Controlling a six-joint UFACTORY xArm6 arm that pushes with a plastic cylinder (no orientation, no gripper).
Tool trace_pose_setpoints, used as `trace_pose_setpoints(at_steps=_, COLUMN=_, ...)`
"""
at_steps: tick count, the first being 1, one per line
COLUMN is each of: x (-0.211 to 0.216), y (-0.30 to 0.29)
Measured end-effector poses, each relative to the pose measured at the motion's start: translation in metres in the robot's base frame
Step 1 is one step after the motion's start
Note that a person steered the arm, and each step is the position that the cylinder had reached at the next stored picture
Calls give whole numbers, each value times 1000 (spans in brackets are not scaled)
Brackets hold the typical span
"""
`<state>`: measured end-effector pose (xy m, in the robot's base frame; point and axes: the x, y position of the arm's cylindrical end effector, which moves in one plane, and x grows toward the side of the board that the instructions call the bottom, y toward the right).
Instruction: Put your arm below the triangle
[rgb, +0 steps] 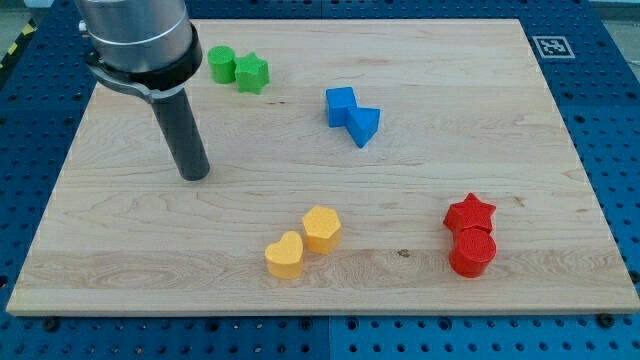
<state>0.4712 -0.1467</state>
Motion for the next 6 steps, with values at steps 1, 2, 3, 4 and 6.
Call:
trace_pose_setpoints(at_steps=1, x=0, y=3)
trace_pose_setpoints(at_steps=2, x=-4, y=40)
trace_pose_setpoints(at_steps=3, x=-16, y=103)
trace_pose_setpoints(at_steps=4, x=-16, y=149)
trace_pose_setpoints(at_steps=6, x=-16, y=180)
